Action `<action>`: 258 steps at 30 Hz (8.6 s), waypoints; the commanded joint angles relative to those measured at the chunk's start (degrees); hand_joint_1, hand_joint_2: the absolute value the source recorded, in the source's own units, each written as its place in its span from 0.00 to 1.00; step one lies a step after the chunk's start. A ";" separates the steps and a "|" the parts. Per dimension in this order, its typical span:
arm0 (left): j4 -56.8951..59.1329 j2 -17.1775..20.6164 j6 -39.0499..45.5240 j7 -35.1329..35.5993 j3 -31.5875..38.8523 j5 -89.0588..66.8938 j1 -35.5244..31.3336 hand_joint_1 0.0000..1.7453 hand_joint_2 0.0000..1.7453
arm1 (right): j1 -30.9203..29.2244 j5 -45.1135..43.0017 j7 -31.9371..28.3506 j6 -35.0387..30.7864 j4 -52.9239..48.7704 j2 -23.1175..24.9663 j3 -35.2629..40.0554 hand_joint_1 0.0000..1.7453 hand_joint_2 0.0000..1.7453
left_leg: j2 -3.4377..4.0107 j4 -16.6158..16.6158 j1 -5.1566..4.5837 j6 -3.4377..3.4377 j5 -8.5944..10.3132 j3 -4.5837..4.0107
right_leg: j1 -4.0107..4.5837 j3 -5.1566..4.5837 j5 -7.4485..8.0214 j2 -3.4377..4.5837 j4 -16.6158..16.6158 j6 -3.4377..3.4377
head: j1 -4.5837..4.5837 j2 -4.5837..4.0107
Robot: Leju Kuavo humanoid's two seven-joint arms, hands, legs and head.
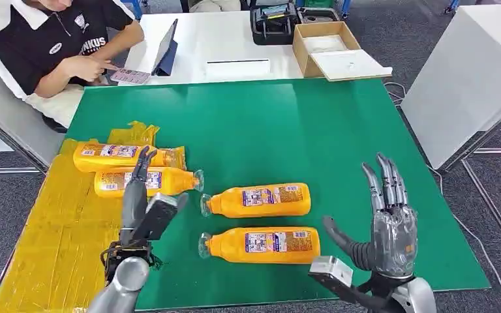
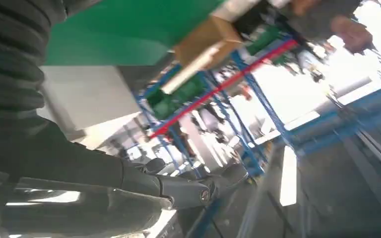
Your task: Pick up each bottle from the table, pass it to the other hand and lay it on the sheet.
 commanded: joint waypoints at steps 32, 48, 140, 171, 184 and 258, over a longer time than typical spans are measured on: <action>1.08 0.51 -6.59 -5.27 -10.58 13.01 -1.85 0.00 1.00 | -21.90 -10.31 1.67 19.47 32.15 -0.98 7.75 0.00 1.00 | 0.00 -0.02 -0.04 0.11 0.05 0.18 | -0.04 0.23 0.03 -0.15 -0.01 0.11 | 0.00 0.00; 5.68 1.42 -2.94 -5.10 -11.70 14.88 -3.64 0.00 1.00 | -31.14 -0.63 6.17 17.52 46.39 5.67 19.36 0.00 1.00 | 0.10 -0.01 -0.06 -0.13 0.14 0.28 | -0.04 0.27 -0.01 -0.09 0.03 0.09 | 0.00 0.00; 9.03 -1.50 -2.67 -4.42 -7.69 17.27 -7.80 0.00 1.00 | -46.09 11.85 6.02 19.29 75.97 14.23 17.18 0.00 1.00 | -0.07 0.07 -0.07 -0.11 0.24 0.13 | -0.06 0.18 -0.01 -0.27 0.10 0.14 | 0.02 0.00; 5.83 0.80 -1.56 -6.00 -8.77 20.11 -4.50 0.00 1.00 | -44.47 -2.53 6.68 30.49 82.13 13.34 11.54 0.00 1.00 | -0.10 -0.01 -0.08 -0.06 0.28 0.34 | -0.03 0.42 0.04 -0.25 -0.04 0.13 | 0.02 0.00; 5.18 2.30 0.54 -7.99 -4.59 21.92 -1.91 0.00 1.00 | -47.78 0.23 8.60 22.36 80.25 18.03 12.15 1.00 1.00 | 0.10 0.04 -0.12 -0.12 0.16 0.38 | -0.09 0.38 -0.03 -0.14 0.10 0.12 | 0.02 0.00; -0.28 -2.63 -16.74 -1.38 -14.92 40.75 -3.56 0.00 1.00 | -25.58 -21.06 -20.63 -20.49 57.33 23.60 21.03 1.00 1.00 | -0.07 0.01 -0.04 -0.15 0.17 -0.09 | -0.02 -0.06 -0.02 -0.22 0.02 0.13 | 0.02 0.00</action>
